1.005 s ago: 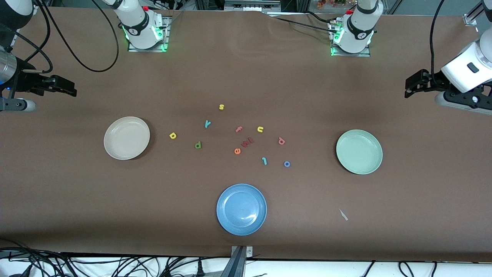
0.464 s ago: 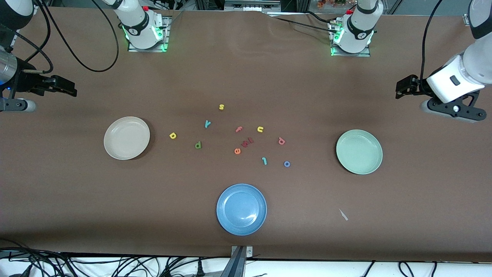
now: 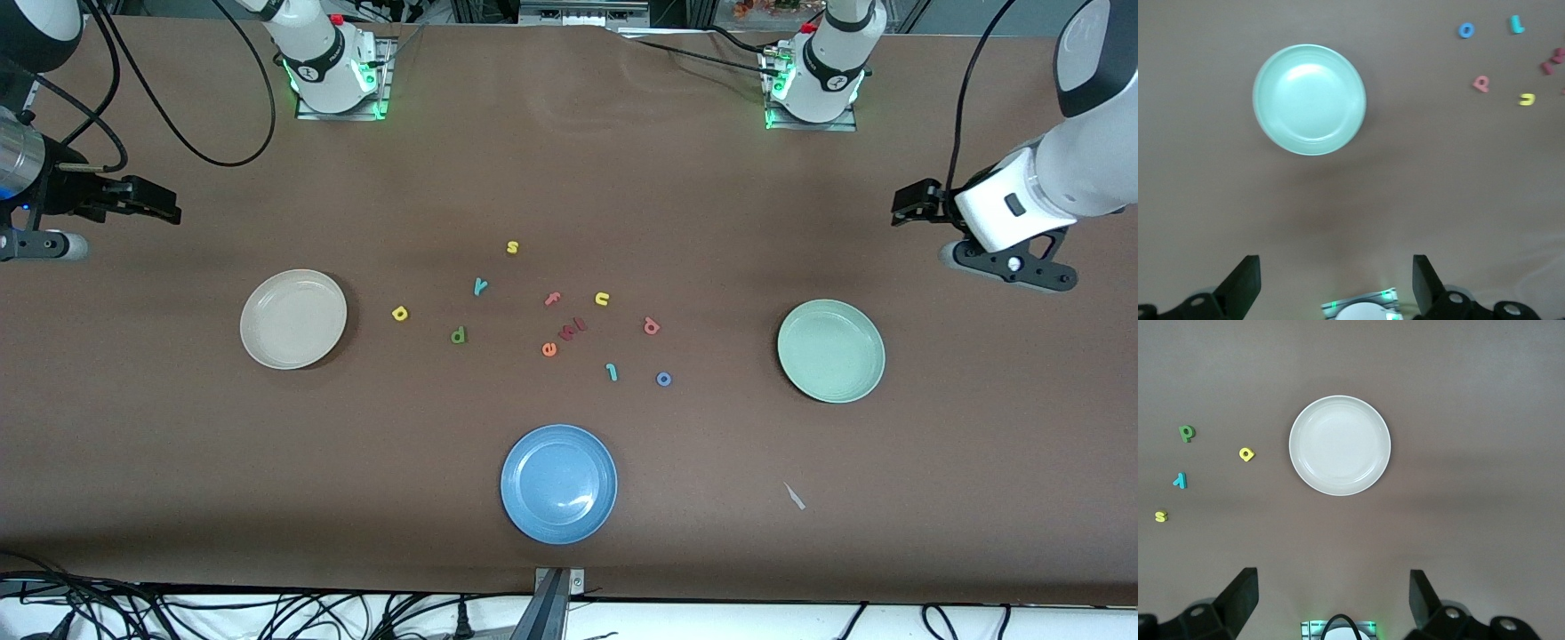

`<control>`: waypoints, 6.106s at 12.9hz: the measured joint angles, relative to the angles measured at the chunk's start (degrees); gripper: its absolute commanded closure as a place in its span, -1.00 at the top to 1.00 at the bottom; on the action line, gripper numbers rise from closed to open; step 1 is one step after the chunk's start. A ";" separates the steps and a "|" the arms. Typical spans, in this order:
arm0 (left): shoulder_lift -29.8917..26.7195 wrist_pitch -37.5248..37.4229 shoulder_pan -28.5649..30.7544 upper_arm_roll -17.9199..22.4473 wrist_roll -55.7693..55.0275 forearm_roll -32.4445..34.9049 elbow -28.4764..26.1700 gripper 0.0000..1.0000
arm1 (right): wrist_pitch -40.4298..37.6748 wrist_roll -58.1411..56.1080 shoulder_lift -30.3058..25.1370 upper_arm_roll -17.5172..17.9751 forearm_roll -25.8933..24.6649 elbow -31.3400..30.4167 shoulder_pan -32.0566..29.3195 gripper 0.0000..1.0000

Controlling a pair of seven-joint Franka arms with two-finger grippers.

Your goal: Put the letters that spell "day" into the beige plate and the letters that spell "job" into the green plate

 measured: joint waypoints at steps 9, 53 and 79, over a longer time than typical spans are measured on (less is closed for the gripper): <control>14.52 16.50 -13.42 -1.02 -32.56 -2.66 -0.30 1.00 | 1.19 6.54 0.80 1.36 0.48 -1.42 2.14 1.00; 28.81 29.98 -20.02 1.18 -60.69 0.14 2.25 -1.00 | 54.28 54.91 27.98 10.22 11.39 -22.69 23.60 0.33; 33.07 22.86 2.02 1.16 -31.11 5.63 -3.99 1.00 | 55.05 51.88 27.56 10.50 11.43 -22.83 23.70 -0.74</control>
